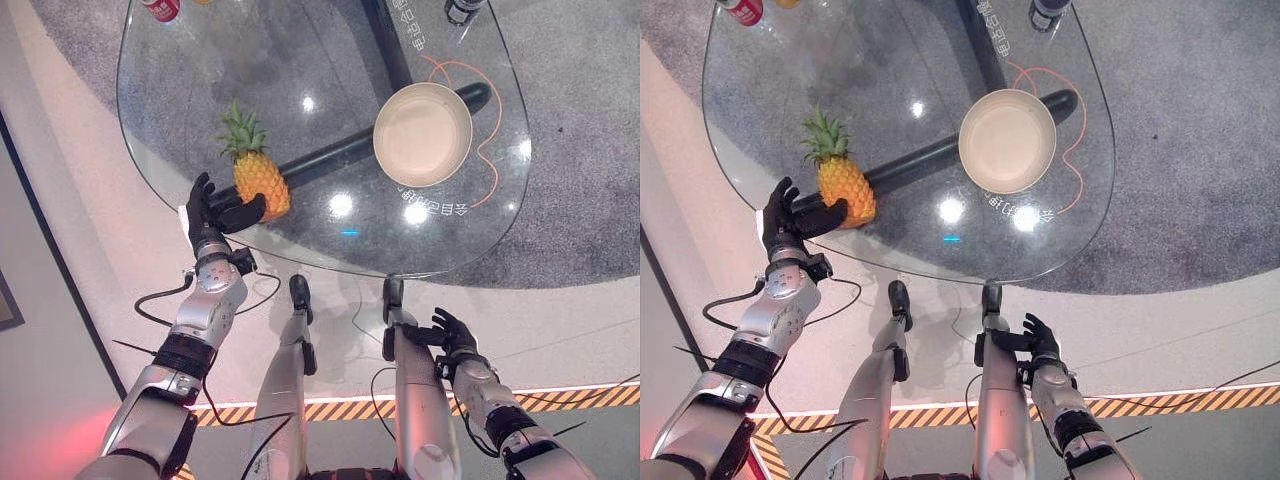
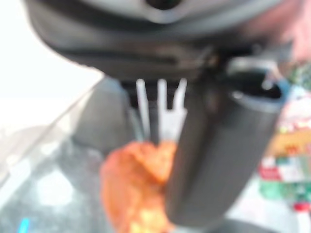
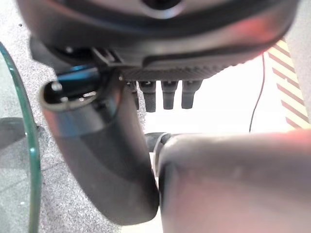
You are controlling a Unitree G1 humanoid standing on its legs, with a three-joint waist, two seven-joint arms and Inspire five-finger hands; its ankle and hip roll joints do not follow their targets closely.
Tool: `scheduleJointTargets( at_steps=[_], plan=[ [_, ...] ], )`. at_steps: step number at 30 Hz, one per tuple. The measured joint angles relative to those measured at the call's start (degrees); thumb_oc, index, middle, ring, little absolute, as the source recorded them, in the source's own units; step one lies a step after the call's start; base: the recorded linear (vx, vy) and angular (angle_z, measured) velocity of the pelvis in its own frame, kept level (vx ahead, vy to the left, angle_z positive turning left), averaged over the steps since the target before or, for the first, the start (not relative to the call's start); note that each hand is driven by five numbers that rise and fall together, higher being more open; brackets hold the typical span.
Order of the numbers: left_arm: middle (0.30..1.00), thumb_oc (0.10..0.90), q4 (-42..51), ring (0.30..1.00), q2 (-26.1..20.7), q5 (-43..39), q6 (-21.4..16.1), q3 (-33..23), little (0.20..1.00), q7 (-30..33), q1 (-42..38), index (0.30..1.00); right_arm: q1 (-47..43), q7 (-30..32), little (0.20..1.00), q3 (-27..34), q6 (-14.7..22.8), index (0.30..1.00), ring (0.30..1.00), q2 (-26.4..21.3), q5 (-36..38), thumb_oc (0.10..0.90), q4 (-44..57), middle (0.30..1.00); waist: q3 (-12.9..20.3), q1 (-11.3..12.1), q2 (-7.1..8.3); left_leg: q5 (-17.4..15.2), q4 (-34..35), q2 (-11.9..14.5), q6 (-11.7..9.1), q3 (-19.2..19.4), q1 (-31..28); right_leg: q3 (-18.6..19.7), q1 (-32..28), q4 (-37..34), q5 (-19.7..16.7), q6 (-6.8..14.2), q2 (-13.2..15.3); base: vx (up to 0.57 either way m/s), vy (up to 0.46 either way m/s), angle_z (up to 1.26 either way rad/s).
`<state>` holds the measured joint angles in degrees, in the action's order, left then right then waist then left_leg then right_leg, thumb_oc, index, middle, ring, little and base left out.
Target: Pick up the fruit to the plate
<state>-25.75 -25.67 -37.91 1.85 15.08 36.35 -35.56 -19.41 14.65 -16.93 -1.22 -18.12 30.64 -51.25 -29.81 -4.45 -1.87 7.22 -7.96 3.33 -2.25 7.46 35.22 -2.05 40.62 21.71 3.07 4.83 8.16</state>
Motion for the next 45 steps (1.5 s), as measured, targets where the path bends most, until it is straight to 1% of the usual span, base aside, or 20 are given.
scheduleJointTargets(
  at_steps=[2,4,8,11,14,24,27,28,29,30,31,32,33,34,36,41,42,43,44,45],
  plan=[
    [0.900,0.800,-1.88,0.900,-0.71,-0.77,0.82,0.61,0.900,-1.07,-1.94,0.900,-0.09,0.22,0.900,-0.25,-0.53,0.900,0.900,0.13,-0.04,0.800,-0.13,0.900,0.59,0.96,0.78,0.02,0.00,-0.20,0.05,0.11,0.31,0.96,0.76,-0.03,-0.47,0.21,-0.02,-0.01,0.005,-0.12],
    [0.900,0.800,-2.26,0.900,-1.23,-1.89,1.85,1.15,0.900,-1.94,-2.97,0.900,-0.14,0.23,0.900,-0.27,-0.62,0.900,0.900,0.18,-0.07,0.800,-0.39,0.900,0.72,1.15,0.98,0.01,-0.04,-0.24,0.05,0.06,0.66,0.89,0.77,-0.53,-0.95,0.27,0.03,-0.01,0.000,-0.03],
    [0.900,0.800,-3.06,0.900,-2.01,-3.12,3.57,2.28,0.900,-2.26,-4.71,0.900,-0.81,0.28,0.900,-1.29,-0.70,0.900,0.900,0.82,-0.16,0.800,-1.68,0.900,1.34,1.31,2.00,0.01,0.10,-0.50,0.04,0.07,1.05,0.92,0.78,-1.50,-1.80,0.57,0.28,0.00,-0.001,0.01],
    [0.900,0.800,-3.75,0.900,-2.00,-3.17,6.11,2.45,0.900,-2.28,-6.64,0.900,-0.89,0.47,0.900,-1.56,-0.73,0.900,0.900,1.60,-0.17,0.800,-2.35,0.900,1.74,1.23,2.49,0.00,0.54,-0.83,0.04,0.09,1.19,1.18,0.59,-2.22,-2.05,0.89,0.46,0.04,-0.001,0.07],
    [0.900,0.800,-5.64,0.900,-2.34,-3.21,6.78,3.88,0.900,-3.12,-8.24,0.900,-1.71,0.68,0.900,-2.81,-0.83,0.900,0.900,2.27,-0.16,0.800,-3.93,0.900,2.42,1.26,3.29,-0.01,0.93,-1.04,0.04,0.74,1.24,1.32,0.45,-3.05,-2.86,1.25,0.77,0.00,-0.008,0.06],
    [0.900,0.800,-11.49,0.900,-2.81,-0.17,15.76,8.29,0.900,-4.21,-16.86,0.900,-2.63,0.63,0.900,-4.74,-1.92,0.900,0.900,3.13,-0.17,0.800,-6.25,0.900,3.18,1.03,3.75,-0.36,1.23,-1.66,-0.41,1.59,1.18,2.58,-1.83,-8.36,-4.01,2.41,1.02,0.01,-0.007,-0.01],
    [0.900,0.800,-14.48,0.900,-2.20,0.67,18.13,9.08,0.900,-4.99,-20.58,0.900,-2.64,0.63,0.900,-5.04,-1.93,0.900,0.900,3.51,-0.14,0.800,-6.69,0.900,3.36,0.52,3.90,-2.31,-0.31,-2.20,-2.62,1.64,2.45,3.03,-2.32,-10.59,-4.06,2.54,2.02,0.01,-0.006,0.04],
    [0.900,0.800,-14.48,0.900,-2.20,0.67,18.13,9.08,0.900,-4.99,-20.58,0.900,-2.64,0.63,0.900,-5.04,-1.93,0.900,0.900,3.51,-0.14,0.800,-6.69,0.900,3.36,0.52,3.90,-2.31,-0.31,-2.20,-2.62,1.64,2.45,3.03,-2.32,-10.59,-4.06,2.54,2.02,0.01,-0.026,-0.19],
    [0.900,0.800,-16.51,0.900,-2.06,1.20,19.15,9.04,0.900,-5.95,-21.32,0.900,-2.90,0.57,0.900,-6.12,-1.89,0.900,0.900,3.43,-0.04,0.800,-6.95,0.900,4.04,0.62,3.55,-3.35,-1.29,-1.32,-1.08,3.23,3.46,3.83,-1.43,-9.38,-4.32,3.92,0.94,0.01,-0.028,-0.31],
    [0.900,0.800,-17.42,0.900,-1.94,1.20,19.18,9.25,0.900,-6.08,-22.04,0.900,-3.24,0.57,0.900,-5.92,-1.80,0.900,0.900,4.14,0.61,0.800,-7.01,0.900,4.93,0.93,3.49,-4.28,-0.67,-0.38,-2.38,3.58,4.44,2.85,1.22,-2.91,-4.40,2.40,-0.81,0.01,-0.029,-0.06],
    [0.900,0.800,-18.65,0.900,-2.02,0.91,19.28,9.81,0.900,-6.18,-23.66,0.900,-3.33,0.50,0.900,-6.03,-1.84,0.900,0.900,5.80,0.78,0.800,-7.10,0.900,5.77,0.06,6.63,-6.64,-1.52,-2.50,-4.86,3.73,5.18,2.59,1.09,-2.82,-1.95,0.42,0.65,0.00,-0.007,0.46],
    [0.900,0.800,-18.91,0.900,-2.02,0.73,19.29,10.19,0.900,-6.10,-24.68,0.900,-3.82,0.24,0.900,-6.31,-1.87,0.900,0.900,6.36,0.78,0.800,-7.19,0.900,6.21,-0.80,7.89,-6.51,-7.27,-3.35,-1.75,2.99,6.60,3.94,1.00,-4.40,-3.89,0.44,1.19,-0.01,-0.010,0.48],
    [0.900,0.800,-18.96,0.900,-1.97,0.70,19.29,10.52,0.900,-6.07,-24.62,0.900,-4.04,0.21,0.900,-6.74,-2.00,0.900,0.900,6.33,0.79,0.800,-7.51,0.900,6.30,-0.50,7.25,-6.86,-8.46,-2.27,-1.34,2.93,4.24,3.99,0.50,-6.07,-4.64,0.57,0.00,0.00,-0.011,0.20],
    [0.900,0.800,-19.57,0.900,-2.00,0.65,19.26,10.70,0.900,-6.12,-25.13,0.900,-4.28,0.35,0.900,-7.14,-2.22,0.900,0.900,6.59,0.80,0.800,-7.90,0.900,6.42,-0.84,7.13,-5.59,-4.94,-2.15,2.18,3.05,1.60,4.29,0.58,-6.66,-5.60,1.02,-0.43,0.00,0.000,0.00],
    [0.900,0.800,-20.57,0.900,-1.69,0.41,19.26,11.16,0.900,-6.38,-26.73,0.900,-4.38,0.36,0.900,-7.25,-2.74,0.900,0.900,6.84,0.80,0.800,-8.06,0.900,6.29,-1.00,7.06,-3.94,-3.97,-2.20,2.34,4.22,1.84,4.65,0.89,-8.17,-6.69,1.37,-0.12,0.00,0.000,0.00],
    [0.900,0.800,-21.94,0.900,-1.79,0.12,19.28,11.15,0.900,-6.80,-27.18,0.900,-4.27,0.31,0.900,-7.63,-2.97,0.900,0.900,7.14,0.79,0.800,-8.56,0.900,6.31,-1.05,6.86,-4.16,-3.80,-2.35,2.65,6.05,1.84,5.62,0.63,-10.71,-7.68,1.98,0.31,0.01,-0.010,-0.16],
    [0.839,0.729,-22.48,0.839,-1.81,0.11,19.28,11.15,0.829,-6.99,-27.46,0.839,-4.27,0.28,0.900,-7.63,-2.97,0.900,0.900,7.14,0.79,0.800,-8.64,0.900,6.33,-1.05,6.82,-4.16,-3.66,-2.37,2.65,6.09,1.82,5.61,0.51,-11.08,-8.03,2.04,0.33,0.00,-0.005,-0.05],
    [0.698,0.564,-22.80,0.698,-1.82,0.11,19.39,11.15,0.664,-7.33,-27.76,0.698,-4.26,0.28,0.900,-7.62,-2.97,0.900,0.900,7.13,0.79,0.800,-8.66,0.900,6.33,-1.06,6.82,-4.15,-3.66,-2.48,2.65,6.10,1.82,5.62,0.49,-11.08,-8.71,1.97,0.42,0.00,0.000,0.00],
    [0.766,0.644,-22.82,0.766,-1.84,0.12,19.52,11.15,0.744,-7.46,-27.75,0.766,-4.27,0.28,0.900,-7.62,-2.96,0.900,0.900,7.13,0.78,0.800,-8.66,0.900,6.34,-1.03,6.80,-4.12,-3.69,-2.49,2.61,6.11,1.82,5.61,0.50,-11.03,-9.10,1.93,0.43,0.00,0.000,0.00],
    [0.766,0.644,-22.82,0.766,-1.84,0.12,19.52,11.15,0.744,-7.46,-27.75,0.766,-4.27,0.28,0.900,-7.62,-2.96,0.900,0.900,7.13,0.78,0.800,-8.66,0.900,6.34,-1.03,6.80,-4.12,-3.69,-2.49,2.61,6.11,1.82,5.61,0.50,-11.03,-9.10,1.93,0.43,0.00,0.000,0.00]
  ],
)
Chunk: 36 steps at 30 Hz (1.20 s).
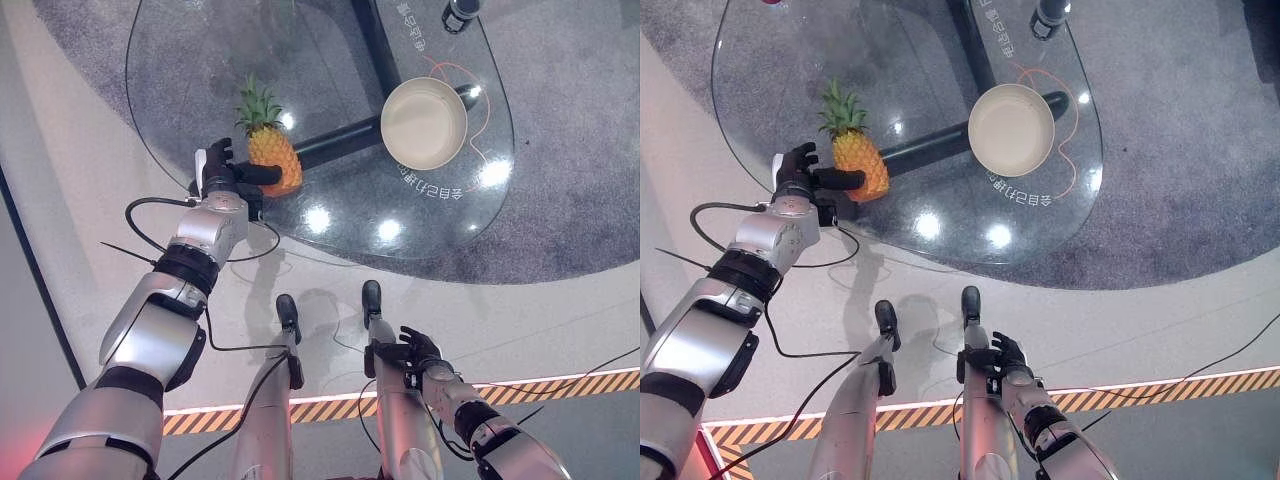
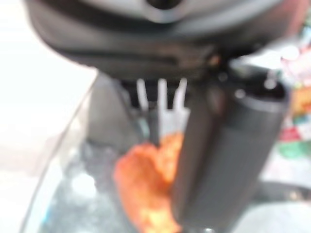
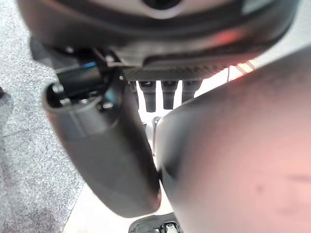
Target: Pick up the fruit to the plate
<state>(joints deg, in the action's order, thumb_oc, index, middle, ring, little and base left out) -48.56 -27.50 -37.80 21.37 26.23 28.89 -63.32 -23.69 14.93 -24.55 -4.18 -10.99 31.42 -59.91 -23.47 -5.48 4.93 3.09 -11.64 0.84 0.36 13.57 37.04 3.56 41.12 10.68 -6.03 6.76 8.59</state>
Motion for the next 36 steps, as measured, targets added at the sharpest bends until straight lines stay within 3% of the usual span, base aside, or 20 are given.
scheduleJointTargets(
  at_steps=[1,2,11,28,36],
  plan=[
    [0.782,0.663,0.00,0.782,-0.07,0.04,0.22,0.00,0.763,-0.31,0.03,0.782,0.00,0.00,0.900,-0.01,0.00,0.900,0.900,-0.03,0.00,0.800,-0.03,0.900,0.07,0.15,-0.16,0.04,0.02,0.10,-0.05,-0.01,-0.02,-0.07,0.00,0.02,-0.12,-0.07,-0.10,0.00,-0.002,-0.03],
    [0.300,0.100,0.00,0.300,-0.14,0.56,0.88,0.00,0.200,-0.95,0.02,0.300,-0.01,0.00,0.900,-0.01,-0.02,0.900,0.900,-0.19,0.01,0.800,-0.31,0.900,0.15,0.48,-0.48,0.15,0.01,0.23,-0.22,-0.01,-0.15,-0.07,-0.07,0.04,-0.14,-0.10,-0.25,0.00,0.000,-0.04],
    [0.300,0.100,-0.85,0.300,-2.29,-0.08,1.05,-0.01,0.200,-6.33,-0.48,0.300,-0.01,-0.11,0.900,0.00,0.00,0.900,0.900,-0.31,-0.01,0.800,-0.28,0.900,0.18,0.27,-0.60,0.17,0.30,0.12,-0.22,0.05,-0.18,-0.04,0.08,0.04,-0.18,-0.13,-0.18,0.00,0.000,0.00],
    [0.300,0.100,-2.76,0.300,-3.89,-4.87,1.02,-0.10,0.200,-7.24,-0.20,0.300,-0.08,-0.11,0.900,-0.07,-0.11,0.900,0.900,-0.43,-0.04,0.800,-0.24,0.900,0.04,-0.55,-0.86,0.00,0.54,-0.03,0.06,0.16,-1.30,0.01,-0.88,0.00,-0.51,-0.05,-0.11,0.00,0.000,0.00],
    [0.300,0.100,-2.04,0.300,-4.81,-8.09,-0.17,-0.09,0.200,-7.33,1.17,0.300,-0.07,-0.17,0.900,0.01,0.57,0.900,0.900,-1.73,-0.09,0.800,-0.20,0.900,-0.90,-0.97,-2.94,-0.04,0.82,0.06,0.14,0.09,-2.13,-0.13,-2.03,-0.55,-1.12,-0.18,-0.21,0.00,0.000,0.00]
  ],
)
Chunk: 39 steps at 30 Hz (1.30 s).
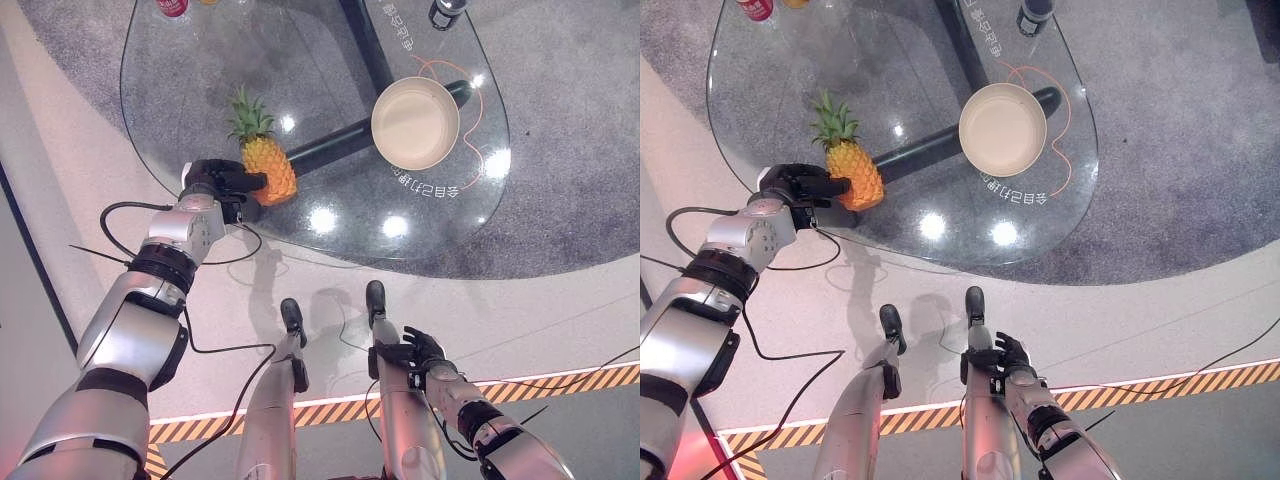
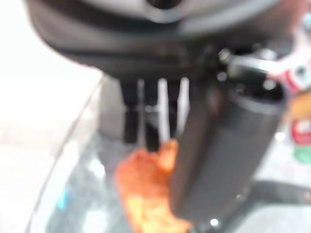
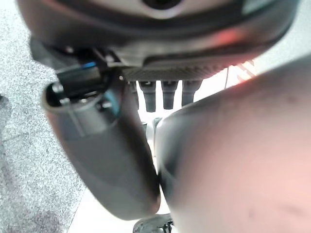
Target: Pick up the fruit to the plate
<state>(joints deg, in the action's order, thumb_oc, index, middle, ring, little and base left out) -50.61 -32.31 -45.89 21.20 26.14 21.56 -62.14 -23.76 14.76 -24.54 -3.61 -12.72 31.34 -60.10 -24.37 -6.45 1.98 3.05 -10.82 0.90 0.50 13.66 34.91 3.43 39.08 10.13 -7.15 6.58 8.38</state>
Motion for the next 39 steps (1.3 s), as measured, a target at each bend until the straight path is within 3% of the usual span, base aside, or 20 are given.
scheduleJointTargets(
  at_steps=[9,10,11,17,26,39],
  plan=[
    [0.300,0.100,5.22,0.300,-1.56,0.56,-4.98,-0.46,0.200,0.62,4.50,0.300,0.06,-0.04,0.900,0.93,1.35,0.900,0.900,-1.60,-0.94,0.800,0.48,0.900,-1.18,-0.17,-1.38,0.56,0.94,0.31,-0.20,-0.04,-0.62,-0.27,-0.01,0.33,0.09,-0.33,-0.27,-0.03,-0.006,0.00],
    [0.799,0.682,6.15,0.799,-1.72,0.73,-5.43,-0.92,0.782,0.73,4.89,0.799,-0.04,-0.04,0.900,0.97,1.79,0.900,0.900,-1.79,-1.00,0.800,0.57,0.900,-1.77,-0.08,-1.64,0.82,1.09,0.33,0.02,-0.21,-0.93,-0.51,-0.33,0.32,0.11,-0.37,-0.29,-0.01,-0.008,0.05],
    [0.900,0.800,7.03,0.900,-1.73,1.11,-5.46,-1.43,0.900,0.71,5.30,0.900,-0.07,-0.04,0.900,1.12,1.83,0.900,0.900,-1.92,-1.03,0.800,0.62,0.900,-2.02,-0.11,-1.88,0.89,1.18,0.34,0.03,-0.35,-0.98,-0.72,-0.43,0.29,0.09,-0.40,-0.28,-0.01,-0.003,0.08],
    [0.900,0.800,12.25,0.900,-1.31,3.39,-6.84,-2.43,0.900,-0.17,9.33,0.900,0.00,-0.04,0.900,2.10,1.78,0.900,0.900,-2.31,-1.25,0.800,0.93,0.900,-3.36,0.09,-2.58,1.19,2.15,0.29,0.14,-0.60,-2.93,-1.41,-2.41,-0.29,0.07,-0.49,-0.23,0.00,0.002,0.02],
    [0.900,0.800,27.59,0.900,-0.47,8.52,-6.68,-2.31,0.900,-3.20,18.48,0.900,0.44,-0.11,0.900,3.86,1.83,0.900,0.900,-3.42,-2.13,0.800,0.23,0.900,-4.55,0.88,-4.39,1.54,3.18,0.26,-0.10,-1.83,-5.43,-2.83,-5.10,-0.39,0.44,-0.83,-0.14,0.00,0.003,0.04],
    [0.900,0.800,35.97,0.900,-0.30,12.32,-4.49,-3.57,0.900,-5.78,29.99,0.900,3.20,-1.13,0.900,5.50,2.50,0.900,0.900,-4.79,-2.12,0.800,-0.17,0.900,-5.30,3.82,-5.82,2.48,5.08,0.63,-0.73,-3.46,-10.01,-4.71,-10.12,-1.52,0.78,-1.41,-0.48,0.01,0.004,0.05]
  ],
)
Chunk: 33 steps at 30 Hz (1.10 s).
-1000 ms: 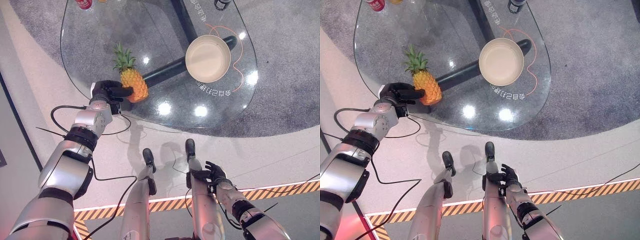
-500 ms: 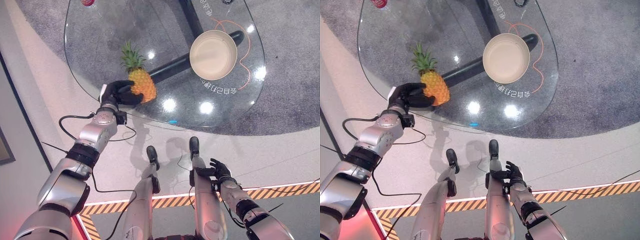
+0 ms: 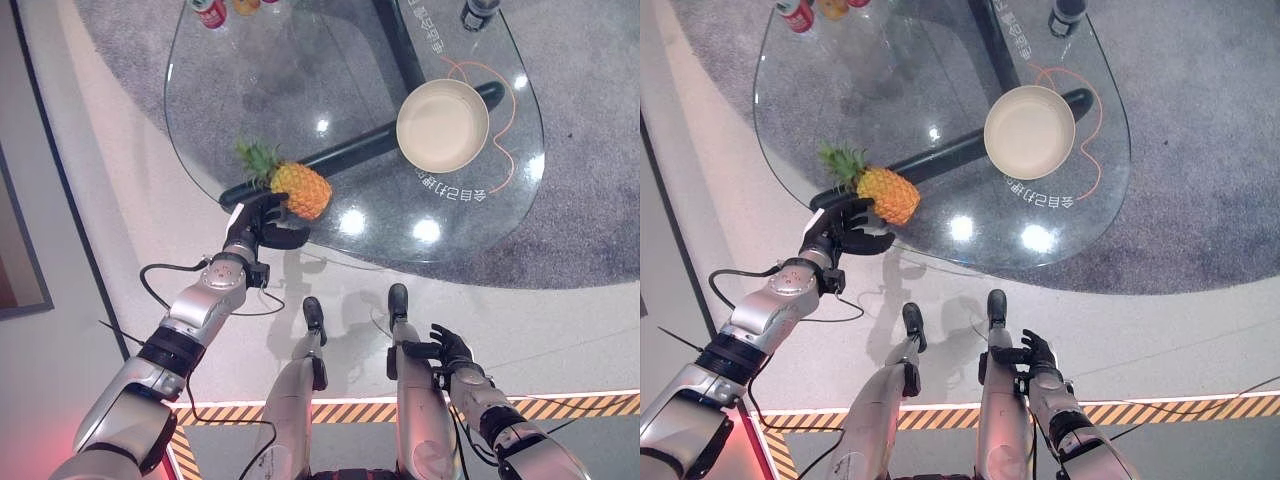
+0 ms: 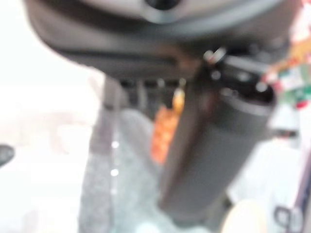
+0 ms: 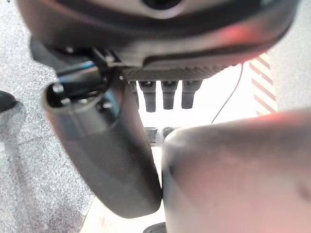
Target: Pick up the fruit to the plate
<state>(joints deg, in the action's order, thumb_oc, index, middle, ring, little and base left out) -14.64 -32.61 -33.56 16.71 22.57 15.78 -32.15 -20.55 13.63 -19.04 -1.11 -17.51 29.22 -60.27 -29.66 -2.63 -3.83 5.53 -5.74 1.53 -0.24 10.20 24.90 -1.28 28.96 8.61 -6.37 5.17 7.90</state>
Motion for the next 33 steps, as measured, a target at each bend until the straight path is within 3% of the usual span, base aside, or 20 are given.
scheduleJointTargets(
  at_steps=[3,8,17,19,22,28,33],
  plan=[
    [0.900,0.800,3.14,0.900,-0.22,1.95,0.05,-2.05,0.900,-0.45,3.00,0.900,0.90,-0.01,0.900,0.20,0.07,0.900,0.900,-0.36,-0.01,0.800,-0.03,0.900,-0.07,0.86,-0.15,0.05,0.53,0.03,-0.04,-0.06,-1.50,-0.08,-1.48,-0.42,0.00,-0.01,-0.06,0.01,-0.001,0.02],
    [0.900,0.800,9.04,0.900,-4.73,13.19,-2.83,-4.09,0.900,-1.57,5.13,0.900,2.04,-0.04,0.900,1.24,0.12,0.900,0.900,-0.60,-0.01,0.800,-0.09,0.900,-0.09,1.67,-0.19,0.37,0.74,0.13,-0.30,-1.46,-2.21,-1.67,-3.09,-1.05,0.13,-0.24,-0.04,0.01,-0.006,0.11],
    [0.900,0.800,13.67,0.900,-13.06,28.18,-11.26,-9.54,0.900,-1.47,7.90,0.900,3.31,-0.24,0.900,2.65,0.48,0.900,0.900,-0.73,-0.02,0.800,-0.01,0.900,-0.15,2.88,-0.31,0.40,0.74,0.16,-0.35,-1.71,-3.05,-1.98,-4.02,-1.00,0.33,-0.32,-0.03,0.00,0.003,0.00],
    [0.900,0.800,13.66,0.900,-13.44,29.29,-12.05,-9.75,0.900,-1.41,8.10,0.900,3.33,-0.40,0.900,2.85,0.49,0.900,0.900,-0.74,-0.03,0.800,-0.05,0.900,-0.16,2.91,-0.34,0.40,0.74,0.16,-0.35,-1.71,-3.05,-1.98,-4.02,-0.99,0.33,-0.32,-0.02,0.00,0.000,0.00],
    [0.900,0.800,13.66,0.900,-13.59,36.26,-16.10,-9.77,0.900,0.00,9.29,0.900,3.41,-1.06,0.900,3.67,0.57,0.900,0.900,-0.82,-0.07,0.800,-0.22,0.900,-0.30,3.11,-0.62,0.40,0.75,0.13,-0.35,-1.72,-3.05,-1.97,-4.00,-0.95,0.33,-0.32,0.01,0.00,0.012,0.00],
    [0.900,0.800,13.66,0.900,-15.19,46.99,-21.48,-9.38,0.900,1.38,9.23,0.900,3.34,-1.93,0.900,3.77,1.32,0.900,0.900,-1.06,-0.09,0.800,-0.83,0.900,-0.42,2.78,-0.85,0.37,0.76,0.17,-0.41,-1.72,-3.03,-1.96,-3.95,-0.90,0.34,-0.34,-0.02,0.00,0.000,0.00],
    [0.900,0.800,13.06,0.900,-21.65,57.11,-22.52,0.02,0.900,1.55,1.90,0.900,3.21,-2.47,0.900,3.75,1.64,0.900,0.900,-1.28,-0.30,0.800,-1.06,0.900,-0.44,2.39,-0.88,0.24,0.79,0.11,-0.61,-1.48,-2.77,-1.63,-3.55,-0.87,0.33,-0.34,0.01,0.00,0.020,-0.02]
  ],
)
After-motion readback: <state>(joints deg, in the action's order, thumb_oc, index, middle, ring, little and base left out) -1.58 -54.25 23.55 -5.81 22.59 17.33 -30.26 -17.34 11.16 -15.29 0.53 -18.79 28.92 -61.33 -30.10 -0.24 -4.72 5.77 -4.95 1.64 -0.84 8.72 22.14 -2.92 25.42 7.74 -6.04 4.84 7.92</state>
